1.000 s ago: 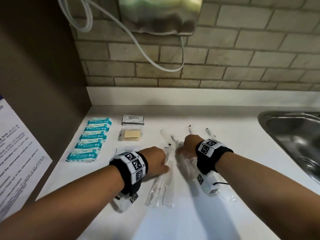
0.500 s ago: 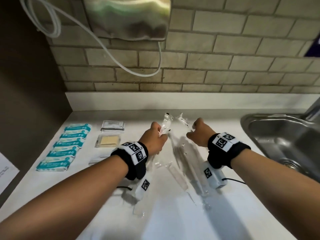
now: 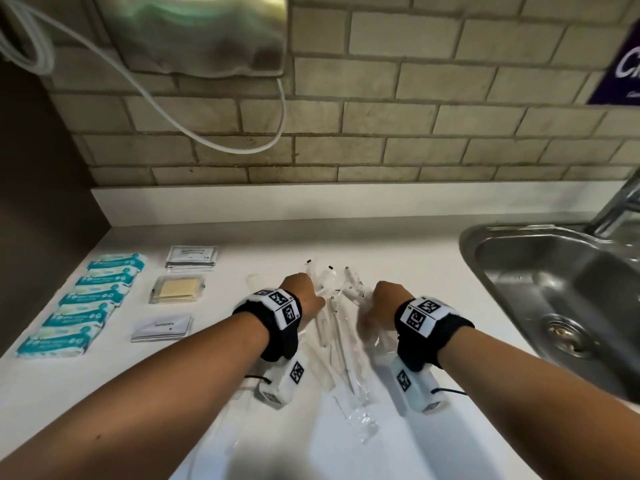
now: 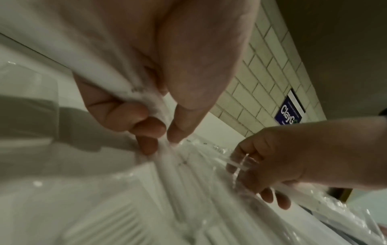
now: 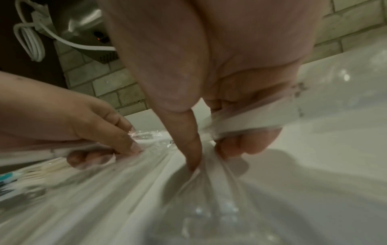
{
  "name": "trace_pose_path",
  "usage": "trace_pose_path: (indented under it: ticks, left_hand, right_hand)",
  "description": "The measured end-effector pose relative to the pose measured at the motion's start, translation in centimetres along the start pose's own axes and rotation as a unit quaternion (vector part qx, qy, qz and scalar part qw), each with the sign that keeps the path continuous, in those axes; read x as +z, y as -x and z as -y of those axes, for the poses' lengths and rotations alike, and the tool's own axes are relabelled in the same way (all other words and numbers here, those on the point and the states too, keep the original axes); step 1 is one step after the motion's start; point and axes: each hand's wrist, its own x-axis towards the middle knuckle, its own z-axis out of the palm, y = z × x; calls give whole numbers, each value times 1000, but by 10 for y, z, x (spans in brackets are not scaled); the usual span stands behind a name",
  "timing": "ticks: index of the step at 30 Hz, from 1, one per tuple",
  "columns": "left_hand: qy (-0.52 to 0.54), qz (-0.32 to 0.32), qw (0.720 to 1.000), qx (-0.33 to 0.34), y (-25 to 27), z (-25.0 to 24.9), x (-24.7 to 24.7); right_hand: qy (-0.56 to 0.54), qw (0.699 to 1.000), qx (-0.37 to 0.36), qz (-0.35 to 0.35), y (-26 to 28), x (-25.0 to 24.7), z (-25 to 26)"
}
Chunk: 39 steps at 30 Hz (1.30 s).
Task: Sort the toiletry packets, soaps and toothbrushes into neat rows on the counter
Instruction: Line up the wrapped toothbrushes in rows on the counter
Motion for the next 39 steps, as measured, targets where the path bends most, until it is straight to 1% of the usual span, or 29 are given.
trace_pose_path:
  ticks: [3,6,8,9,11,14,17,20,23,29,33,35,39]
  left_hand:
    - [26,-34,999,11,2,-1,-8]
    - [50,-63,996,28,8,4,-16]
    - [69,-77,994,38,13,10,-21]
    - [76,-84,993,42,16,13,-22]
    - [85,-95,991,47,23,18,-25]
    - [102,-102,988,48,33,19,-26]
    - [116,-107,987,43,39,15,-23]
    - [123,-103,986,39,40,12,-17]
    - [131,-100,986,33,38,8,-9]
    - [136,-90,986,36,21,-18,4]
    - [145,-65,986,43,5,-47,15]
    - [148,-51,987,40,-3,-62,24]
    - [159,-13,987,12,-20,-80,49]
  right_hand:
    - [-12,1000,-14,-3,0,-5,-5]
    - [-72,997,-19,-36,4,-9,-7]
    - [-78,994,-45,-58,10,-7,-4]
    - [-79,993,-61,-57,15,-5,-3]
    - [-88,992,-81,-33,22,3,1]
    - [-101,992,-78,11,28,19,8]
    - [-98,993,-62,-1,29,30,12]
    - [-71,994,-84,9,23,27,13]
    - [-83,992,-92,8,15,17,4]
    - [-171,981,-82,-40,-6,-8,-29]
    - [-227,969,-64,-74,-19,-28,-46]
    - [-236,966,-59,-89,-28,-35,-53]
    - [-195,978,-48,-48,-43,-34,-65]
